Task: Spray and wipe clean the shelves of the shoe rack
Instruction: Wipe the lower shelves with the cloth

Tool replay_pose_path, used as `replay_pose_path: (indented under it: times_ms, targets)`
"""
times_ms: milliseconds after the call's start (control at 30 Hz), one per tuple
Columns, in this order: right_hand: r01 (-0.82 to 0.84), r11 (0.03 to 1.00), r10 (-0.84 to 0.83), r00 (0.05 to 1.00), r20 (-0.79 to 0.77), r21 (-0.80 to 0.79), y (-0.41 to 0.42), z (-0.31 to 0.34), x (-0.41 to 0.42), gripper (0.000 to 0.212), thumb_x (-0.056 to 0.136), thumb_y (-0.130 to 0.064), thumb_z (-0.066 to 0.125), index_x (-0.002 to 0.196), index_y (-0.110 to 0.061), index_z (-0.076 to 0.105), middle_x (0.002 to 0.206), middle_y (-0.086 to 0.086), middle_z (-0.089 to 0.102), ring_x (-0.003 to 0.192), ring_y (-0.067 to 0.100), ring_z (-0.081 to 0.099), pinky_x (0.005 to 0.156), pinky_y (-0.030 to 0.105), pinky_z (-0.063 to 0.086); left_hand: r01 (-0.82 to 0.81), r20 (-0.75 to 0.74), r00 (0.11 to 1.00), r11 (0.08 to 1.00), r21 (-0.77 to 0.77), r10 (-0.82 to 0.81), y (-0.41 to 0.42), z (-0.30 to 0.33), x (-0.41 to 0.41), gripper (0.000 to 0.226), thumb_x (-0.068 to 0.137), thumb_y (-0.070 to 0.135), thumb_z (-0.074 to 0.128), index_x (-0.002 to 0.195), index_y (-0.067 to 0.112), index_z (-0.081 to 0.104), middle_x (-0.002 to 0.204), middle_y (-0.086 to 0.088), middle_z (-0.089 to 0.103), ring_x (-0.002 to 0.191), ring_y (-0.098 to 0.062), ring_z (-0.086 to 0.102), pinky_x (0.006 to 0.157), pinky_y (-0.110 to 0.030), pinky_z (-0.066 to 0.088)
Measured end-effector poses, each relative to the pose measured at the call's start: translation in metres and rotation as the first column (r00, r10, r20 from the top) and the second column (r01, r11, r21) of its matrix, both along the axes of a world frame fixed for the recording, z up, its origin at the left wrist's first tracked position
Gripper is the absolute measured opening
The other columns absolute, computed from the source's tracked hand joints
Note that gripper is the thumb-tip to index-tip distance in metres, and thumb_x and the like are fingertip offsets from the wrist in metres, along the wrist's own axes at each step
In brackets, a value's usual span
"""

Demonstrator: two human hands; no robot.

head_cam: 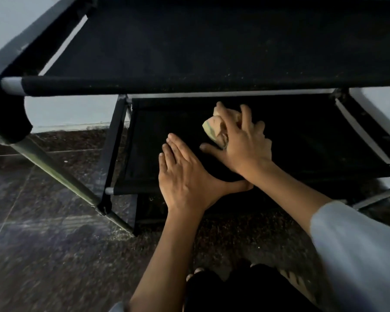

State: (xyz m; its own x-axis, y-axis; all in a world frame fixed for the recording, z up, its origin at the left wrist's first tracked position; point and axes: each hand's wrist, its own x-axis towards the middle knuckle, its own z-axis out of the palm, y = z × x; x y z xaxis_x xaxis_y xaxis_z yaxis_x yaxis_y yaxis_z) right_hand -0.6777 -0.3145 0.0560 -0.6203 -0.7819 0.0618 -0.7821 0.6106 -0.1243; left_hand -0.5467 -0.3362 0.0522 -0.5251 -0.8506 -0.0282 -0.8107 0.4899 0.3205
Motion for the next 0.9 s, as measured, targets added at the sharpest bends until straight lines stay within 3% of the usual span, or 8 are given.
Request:
replay_pose_path:
  times_ms: [133,233,300,367,500,600,767,900]
  targets:
    - [0.121,0.991,-0.118,0.992,0.049,-0.066,-0.047,0.007,-0.017,0.063,0.091,-0.052,0.052,0.145,-0.028,0.031,0.146,0.009,0.03,0.115,0.038,0.046,0.071,0.037,0.038,-0.028,0.006,1.0,1.0,-0.002,0.028,0.0,0.002,0.0,0.173,0.016,0.104,0.027,0.142,-0.003,-0.024,0.157,-0.018,-0.012,0.147,-0.024,-0.003,0.117,-0.035,0.002]
    - [-0.057,0.988,0.074,0.991,0.114,-0.146,-0.083,0.019,-0.007,0.045,0.091,-0.051,0.053,0.126,-0.023,0.055,0.131,0.009,0.056,0.116,0.035,0.055,0.082,0.035,0.043,-0.036,-0.009,0.999,0.999,-0.014,0.035,0.001,0.002,0.001,0.173,0.015,0.103,0.026,0.14,-0.004,-0.027,0.155,-0.019,-0.016,0.146,-0.025,-0.007,0.118,-0.036,0.0]
    - [-0.333,0.936,0.346,0.931,0.12,-0.117,-0.093,0.022,0.013,0.044,0.09,-0.053,0.053,0.129,-0.031,0.054,0.133,0.001,0.055,0.115,0.033,0.056,0.089,0.036,0.045,-0.033,-0.02,0.999,0.999,-0.035,0.032,-0.001,0.002,0.001,0.172,0.012,0.103,0.015,0.139,-0.005,-0.028,0.154,-0.021,-0.02,0.145,-0.027,-0.013,0.119,-0.037,-0.003]
    - [-0.502,0.863,0.503,0.848,0.166,-0.051,-0.088,0.028,0.026,0.045,0.093,-0.048,0.05,0.136,-0.036,0.046,0.135,-0.004,0.048,0.112,0.03,0.056,0.092,0.04,0.047,-0.035,-0.032,0.999,0.997,-0.071,0.033,-0.001,0.002,0.001,0.172,0.011,0.103,0.009,0.139,-0.006,-0.028,0.153,-0.023,-0.022,0.144,-0.029,-0.018,0.119,-0.037,-0.006]
    - [-0.553,0.832,0.495,0.779,0.384,0.05,-0.038,0.039,0.005,0.043,0.083,-0.03,0.067,0.124,-0.034,0.053,0.114,-0.008,0.054,0.103,0.017,0.058,0.085,0.039,0.05,-0.046,-0.051,0.998,0.994,-0.101,0.041,0.001,0.002,0.001,0.172,0.017,0.104,0.027,0.137,-0.003,-0.033,0.151,-0.023,-0.027,0.142,-0.028,-0.023,0.119,-0.038,-0.006]
    - [-0.563,0.818,0.458,0.762,0.457,0.119,0.007,0.04,-0.011,0.061,0.075,-0.036,0.076,0.129,-0.045,0.048,0.117,-0.016,0.05,0.106,0.011,0.053,0.088,0.039,0.049,-0.047,-0.068,0.997,0.995,-0.086,0.041,0.001,0.001,0.001,0.172,0.015,0.104,0.028,0.135,-0.001,-0.036,0.153,-0.02,-0.025,0.144,-0.027,-0.019,0.119,-0.038,-0.004]
    - [-0.569,0.822,0.56,0.816,0.145,0.027,-0.011,0.024,-0.008,0.063,0.079,-0.027,0.072,0.128,-0.054,0.043,0.125,-0.02,0.047,0.098,0.011,0.045,0.071,0.033,0.042,-0.047,-0.079,0.996,0.998,-0.051,0.043,0.001,-0.001,-0.001,0.172,0.014,0.103,0.032,0.138,0.004,-0.034,0.157,-0.019,-0.01,0.146,-0.027,0.002,0.12,-0.038,0.007]
    - [-0.401,0.913,0.405,0.912,0.059,-0.075,-0.08,0.019,-0.012,0.056,0.083,-0.042,0.068,0.134,-0.034,0.048,0.134,-0.001,0.052,0.118,0.028,0.051,0.09,0.04,0.045,-0.073,-0.145,0.987,0.996,-0.049,0.065,0.001,-0.001,0.001,0.165,0.016,0.103,0.031,0.133,0.012,-0.04,0.157,-0.019,0.005,0.146,-0.027,0.009,0.117,-0.037,0.007]
